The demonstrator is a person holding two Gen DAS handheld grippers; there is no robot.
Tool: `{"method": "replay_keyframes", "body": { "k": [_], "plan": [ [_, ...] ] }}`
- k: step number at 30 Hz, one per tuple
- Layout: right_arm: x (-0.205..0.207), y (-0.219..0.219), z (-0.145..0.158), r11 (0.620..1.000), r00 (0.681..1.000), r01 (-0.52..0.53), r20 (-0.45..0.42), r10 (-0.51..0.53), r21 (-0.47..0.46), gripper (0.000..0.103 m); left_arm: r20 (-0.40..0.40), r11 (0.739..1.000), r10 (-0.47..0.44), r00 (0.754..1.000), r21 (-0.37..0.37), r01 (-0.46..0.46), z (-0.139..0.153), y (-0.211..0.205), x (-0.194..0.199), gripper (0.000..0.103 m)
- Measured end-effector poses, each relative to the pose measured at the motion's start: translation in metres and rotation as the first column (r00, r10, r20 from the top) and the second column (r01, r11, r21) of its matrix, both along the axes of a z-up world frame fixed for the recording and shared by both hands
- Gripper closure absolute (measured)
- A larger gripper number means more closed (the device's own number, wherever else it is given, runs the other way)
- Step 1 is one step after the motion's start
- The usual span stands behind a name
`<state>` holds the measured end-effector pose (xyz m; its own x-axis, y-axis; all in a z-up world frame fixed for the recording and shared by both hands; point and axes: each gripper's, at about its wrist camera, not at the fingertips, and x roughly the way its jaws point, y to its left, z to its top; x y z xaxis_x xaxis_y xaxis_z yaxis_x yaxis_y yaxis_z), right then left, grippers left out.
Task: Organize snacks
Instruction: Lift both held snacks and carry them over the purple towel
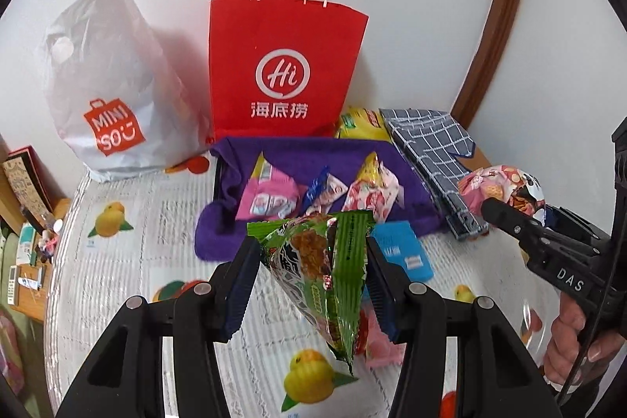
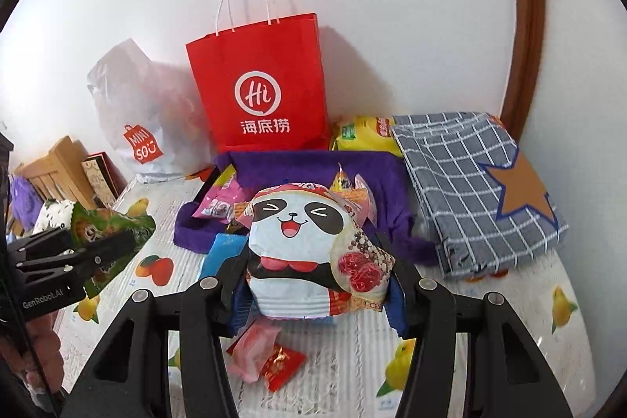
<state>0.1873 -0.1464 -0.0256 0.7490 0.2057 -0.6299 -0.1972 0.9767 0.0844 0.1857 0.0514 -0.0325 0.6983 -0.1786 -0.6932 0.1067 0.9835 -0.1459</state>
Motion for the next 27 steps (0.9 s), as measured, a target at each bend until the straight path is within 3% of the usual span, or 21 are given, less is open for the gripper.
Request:
{"method": "replay_keyframes", "body": {
  "k": [14, 27],
  "plan": [
    [0.068, 0.004, 0.018, 0.995, 0.996, -0.091, 0.017, 0.091, -0.034, 0.049, 0.017, 0.998, 0.059, 0.998, 0.017, -0.059, 0.019, -0.012, 0.059, 0.053],
    [0.119, 0.009, 0.016, 0.998, 0.998, -0.060, 0.004, 0.060, 0.011, 0.049, 0.006, 0.998, 0.067, 0.998, 0.015, -0.067, 0.018, 0.006, 0.100, 0.052]
  ]
}}
